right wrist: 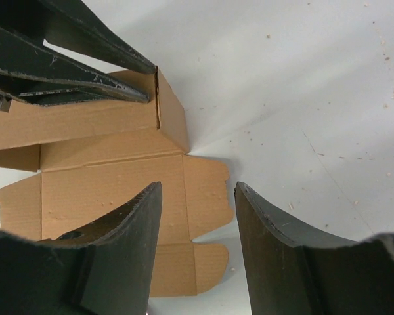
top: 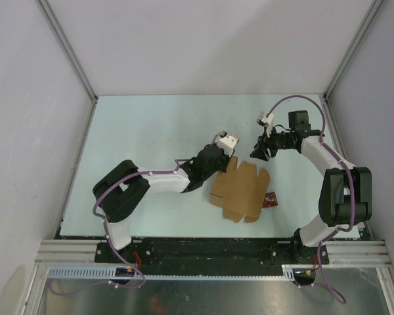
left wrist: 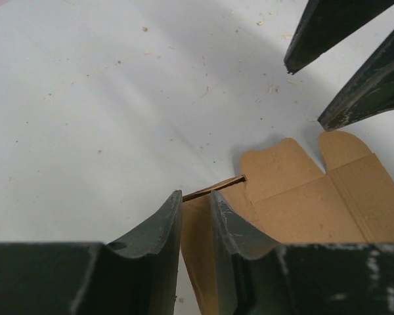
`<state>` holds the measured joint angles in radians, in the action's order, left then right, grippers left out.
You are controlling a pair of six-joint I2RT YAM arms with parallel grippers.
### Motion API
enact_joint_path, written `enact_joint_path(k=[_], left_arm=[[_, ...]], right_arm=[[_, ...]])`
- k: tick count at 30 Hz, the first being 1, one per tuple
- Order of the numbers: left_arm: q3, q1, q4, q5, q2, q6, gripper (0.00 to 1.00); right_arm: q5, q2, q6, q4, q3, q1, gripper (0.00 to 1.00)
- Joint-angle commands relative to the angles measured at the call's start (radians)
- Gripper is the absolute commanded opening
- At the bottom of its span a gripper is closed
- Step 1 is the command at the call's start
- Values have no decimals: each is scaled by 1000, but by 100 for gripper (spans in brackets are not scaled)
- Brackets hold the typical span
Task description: Fold the paper box
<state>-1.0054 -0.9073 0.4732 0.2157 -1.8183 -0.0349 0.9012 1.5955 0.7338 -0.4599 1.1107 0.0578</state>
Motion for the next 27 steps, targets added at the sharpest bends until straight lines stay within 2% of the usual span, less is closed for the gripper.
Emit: enact_joint_path(k=[1,18,27], left_arm=[[-29,-15,-11,-26,-30,17,29],[-27,-41,-41,27,-72,30,28],[24,-39,-41,48,43,32,27]], right_arm=[[36,-32,12,-16,32,-6,53],[42,-31,12,-16,32,-7,53],[53,-35,-4,-8,32,-9,54]])
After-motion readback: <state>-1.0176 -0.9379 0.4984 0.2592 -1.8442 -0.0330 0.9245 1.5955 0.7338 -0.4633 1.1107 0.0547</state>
